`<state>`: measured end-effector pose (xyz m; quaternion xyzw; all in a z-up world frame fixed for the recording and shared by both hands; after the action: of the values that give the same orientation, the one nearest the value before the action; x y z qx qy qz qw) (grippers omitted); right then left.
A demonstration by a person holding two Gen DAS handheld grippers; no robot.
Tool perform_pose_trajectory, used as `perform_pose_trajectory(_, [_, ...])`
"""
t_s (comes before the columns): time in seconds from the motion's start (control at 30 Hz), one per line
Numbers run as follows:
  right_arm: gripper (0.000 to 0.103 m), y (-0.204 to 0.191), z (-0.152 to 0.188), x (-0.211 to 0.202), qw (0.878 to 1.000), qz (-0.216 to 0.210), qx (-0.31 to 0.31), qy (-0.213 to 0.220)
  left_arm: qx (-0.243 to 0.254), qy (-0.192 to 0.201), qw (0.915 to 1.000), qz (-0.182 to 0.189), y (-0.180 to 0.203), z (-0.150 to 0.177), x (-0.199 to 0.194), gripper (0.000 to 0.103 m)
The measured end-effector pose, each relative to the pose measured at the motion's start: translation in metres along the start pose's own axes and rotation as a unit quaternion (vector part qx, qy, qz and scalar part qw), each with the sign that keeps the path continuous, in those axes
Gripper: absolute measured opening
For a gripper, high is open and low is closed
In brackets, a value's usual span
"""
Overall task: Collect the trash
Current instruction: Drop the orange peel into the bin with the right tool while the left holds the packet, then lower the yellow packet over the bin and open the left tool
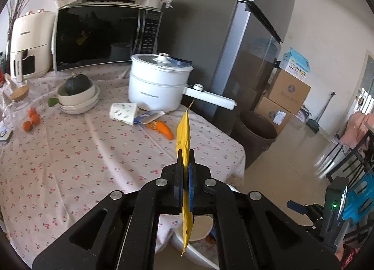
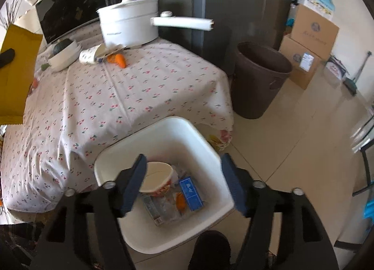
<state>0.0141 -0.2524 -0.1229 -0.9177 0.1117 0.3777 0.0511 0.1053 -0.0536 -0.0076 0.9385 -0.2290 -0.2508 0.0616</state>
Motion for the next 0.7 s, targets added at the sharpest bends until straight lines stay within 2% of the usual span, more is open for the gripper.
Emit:
perform_pose_trajectory(0.1, [0.079, 0.014, 0.001, -0.008, 1.000, 0.020, -0.001, 0.016, 0.002, -0.002, 0.9999, 0.015, 0.012, 0.001, 0.003, 0.002])
perform_pose_trajectory(0.2, [0.081, 0.029, 0.002, -0.014, 0.999, 0.039, 0.002, 0.031, 0.009, -0.002, 0.9995, 0.030, 0.025, 0.002, 0.006, 0.002])
perform_pose_trajectory(0.43, [0.081, 0.066, 0.003, -0.018, 0.996, 0.071, 0.037, 0.039, 0.017, -0.016, 0.9977, 0.064, 0.055, 0.011, 0.013, 0.002])
perform_pose_trajectory(0.7, [0.081, 0.086, 0.003, -0.019, 0.993, 0.087, 0.064, 0.043, 0.039, -0.048, 0.9927, 0.103, 0.094, 0.034, 0.023, 0.003])
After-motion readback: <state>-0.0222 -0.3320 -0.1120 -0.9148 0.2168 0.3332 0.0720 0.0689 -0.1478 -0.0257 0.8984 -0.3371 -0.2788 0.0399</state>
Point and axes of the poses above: each gripper's, at about its wrist camera, not at the fingertips, and x roughly the way its jaws point, y to its right, z to its underside, the point moved 8 cm from there along x, roughly the way its jaws point, and after that the axes turned 9 degrees about y, right-handed, at the moved point
